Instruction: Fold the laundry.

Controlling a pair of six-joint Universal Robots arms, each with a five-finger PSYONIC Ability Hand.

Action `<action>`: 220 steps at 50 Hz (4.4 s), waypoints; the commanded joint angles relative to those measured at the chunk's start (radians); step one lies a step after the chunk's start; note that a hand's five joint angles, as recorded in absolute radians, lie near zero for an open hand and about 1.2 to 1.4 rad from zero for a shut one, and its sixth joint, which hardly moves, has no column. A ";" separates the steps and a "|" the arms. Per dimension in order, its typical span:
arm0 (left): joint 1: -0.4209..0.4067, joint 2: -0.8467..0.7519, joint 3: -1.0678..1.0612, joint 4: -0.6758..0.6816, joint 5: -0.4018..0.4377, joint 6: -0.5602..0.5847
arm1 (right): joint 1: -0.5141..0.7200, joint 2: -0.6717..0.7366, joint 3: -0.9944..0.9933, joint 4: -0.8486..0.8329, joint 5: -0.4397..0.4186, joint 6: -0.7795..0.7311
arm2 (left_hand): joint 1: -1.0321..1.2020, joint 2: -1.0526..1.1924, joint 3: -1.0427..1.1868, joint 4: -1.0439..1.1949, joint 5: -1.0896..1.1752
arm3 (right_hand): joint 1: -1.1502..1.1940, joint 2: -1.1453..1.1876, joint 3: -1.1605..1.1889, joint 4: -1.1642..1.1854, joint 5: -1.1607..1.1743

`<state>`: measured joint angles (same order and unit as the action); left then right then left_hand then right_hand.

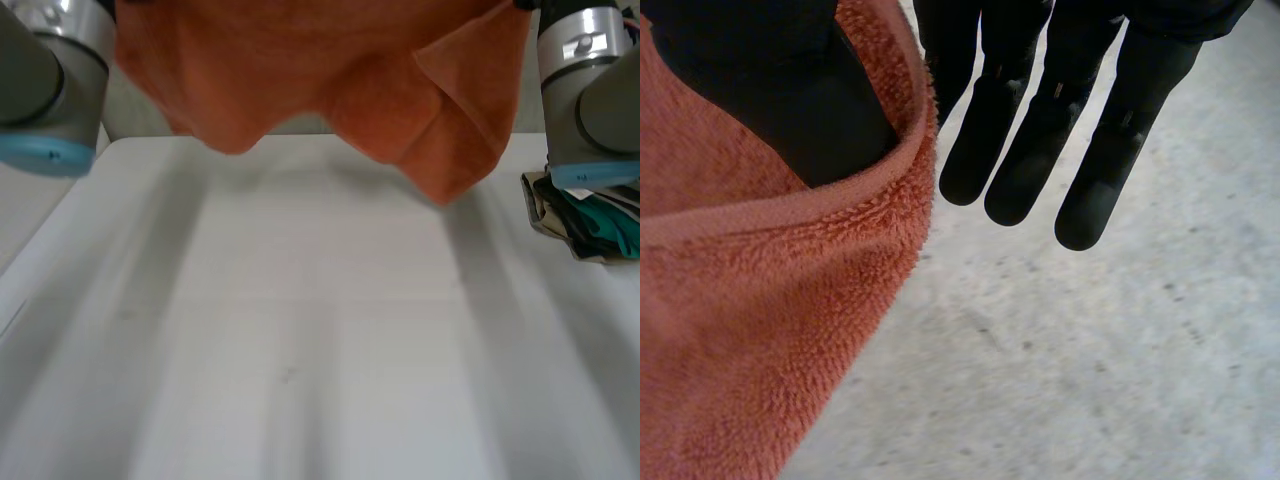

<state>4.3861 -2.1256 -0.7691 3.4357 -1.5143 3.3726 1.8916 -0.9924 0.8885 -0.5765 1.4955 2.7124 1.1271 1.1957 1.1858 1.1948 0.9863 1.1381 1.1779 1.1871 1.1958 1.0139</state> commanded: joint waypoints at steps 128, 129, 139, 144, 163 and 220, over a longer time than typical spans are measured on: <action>-0.033 0.134 -0.199 -0.836 -0.077 0.265 | 0.032 -0.201 0.610 0.349 -0.003 -0.187 | 0.269 0.201 0.211 0.201 0.235 | 0.258 0.218 0.209 0.200 0.208; -0.024 0.172 -0.222 -0.822 -0.061 0.258 | 0.030 -0.227 0.606 0.365 -0.004 -0.184 | 0.269 0.201 0.211 0.201 0.235 | 0.258 0.218 0.209 0.200 0.208; 0.041 0.316 -0.481 -0.750 0.059 0.300 | 0.047 -0.321 0.533 0.694 -0.057 -0.203 | 0.269 0.201 0.211 0.201 0.235 | 0.258 0.218 0.209 0.200 0.208; 0.073 0.196 -0.515 -0.656 0.040 0.329 | 0.064 -0.253 0.514 0.758 -0.060 -0.212 | 0.269 0.201 0.211 0.201 0.235 | 0.258 0.218 0.209 0.200 0.208; 0.053 -0.163 -0.338 -0.622 -0.038 0.237 | 0.126 0.083 0.316 0.709 0.081 -0.022 | 0.080 0.011 0.021 0.012 0.046 | 0.258 0.218 0.209 0.200 0.208; 0.059 0.049 -0.159 0.050 -0.156 0.022 | 0.115 -0.038 0.196 0.004 0.026 -0.043 | 0.269 0.201 0.211 0.201 0.235 | 0.258 0.218 0.209 0.200 0.208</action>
<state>4.4288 -2.0703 -0.7701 3.5226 -1.6885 3.3957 2.0095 -1.0441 1.0930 -0.8406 1.5847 2.6505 1.1668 1.1949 1.1861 1.1939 0.9848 1.1381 1.1779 1.1877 1.1964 1.0167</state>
